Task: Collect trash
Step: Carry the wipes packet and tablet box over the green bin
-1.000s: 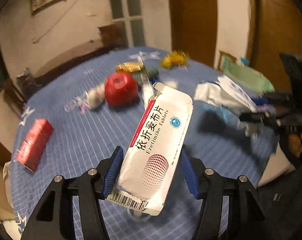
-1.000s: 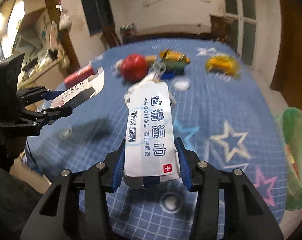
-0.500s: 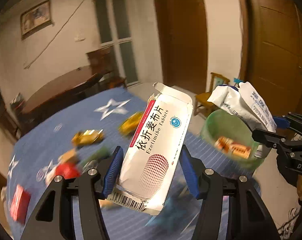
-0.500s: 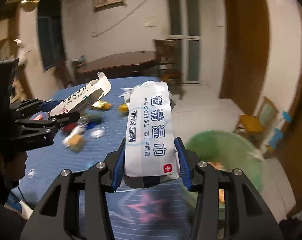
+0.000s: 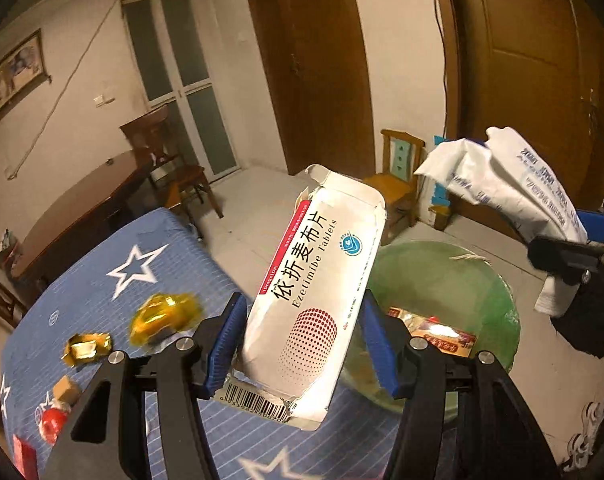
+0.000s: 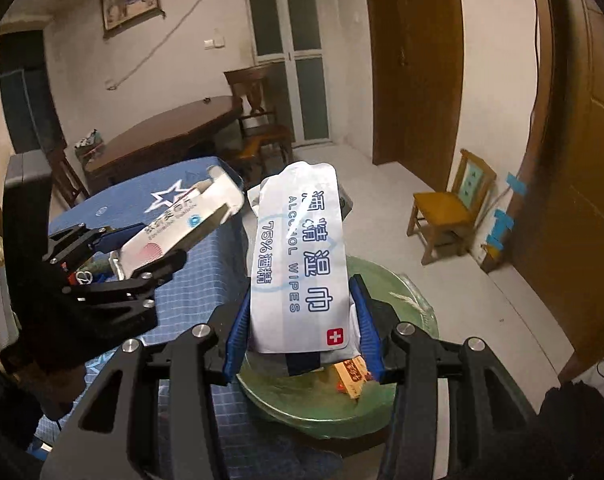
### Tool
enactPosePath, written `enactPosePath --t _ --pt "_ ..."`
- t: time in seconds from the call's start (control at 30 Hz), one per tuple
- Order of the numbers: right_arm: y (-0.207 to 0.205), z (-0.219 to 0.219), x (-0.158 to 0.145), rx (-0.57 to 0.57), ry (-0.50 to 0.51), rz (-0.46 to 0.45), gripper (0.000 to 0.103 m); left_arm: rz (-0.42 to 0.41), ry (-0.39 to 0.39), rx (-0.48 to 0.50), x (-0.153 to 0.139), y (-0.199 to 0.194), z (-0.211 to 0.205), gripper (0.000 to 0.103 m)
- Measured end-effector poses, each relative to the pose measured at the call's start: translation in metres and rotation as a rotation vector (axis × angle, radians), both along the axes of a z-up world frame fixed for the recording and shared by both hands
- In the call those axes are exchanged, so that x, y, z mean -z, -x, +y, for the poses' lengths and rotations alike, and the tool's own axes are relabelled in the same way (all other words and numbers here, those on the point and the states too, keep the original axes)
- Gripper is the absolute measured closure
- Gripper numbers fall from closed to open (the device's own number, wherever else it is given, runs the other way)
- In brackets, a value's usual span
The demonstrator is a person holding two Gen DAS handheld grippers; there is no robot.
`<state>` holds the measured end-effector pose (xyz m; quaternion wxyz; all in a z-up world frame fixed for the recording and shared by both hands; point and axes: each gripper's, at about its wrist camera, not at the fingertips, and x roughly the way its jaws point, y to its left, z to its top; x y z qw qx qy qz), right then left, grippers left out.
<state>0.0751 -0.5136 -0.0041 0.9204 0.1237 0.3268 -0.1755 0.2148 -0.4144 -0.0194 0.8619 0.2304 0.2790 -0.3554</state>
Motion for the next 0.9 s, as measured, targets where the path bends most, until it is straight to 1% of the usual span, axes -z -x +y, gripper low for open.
enactPosePath --t 0.1,0.23,0.33,0.47,0.9 --pt "0.0 -0.006 0.008 0.015 -0.01 0.014 0.058 0.009 -0.014 0.01 0.009 0.002 -0.017 0.044" --pt "0.004 -0.014 0.016 0.034 -0.021 0.028 0.058 0.004 -0.019 0.013 0.017 0.004 -0.026 0.044" --pt "0.006 -0.021 0.023 0.043 -0.03 0.041 0.058 0.013 -0.02 0.009 0.02 0.004 -0.025 0.043" --pt "0.005 -0.024 0.029 0.046 -0.039 0.054 0.058 0.003 -0.026 0.009 0.021 0.006 -0.025 0.043" --pt "0.005 -0.027 0.029 0.048 -0.031 0.066 0.057 0.017 -0.029 0.016 0.027 0.0 -0.022 0.043"
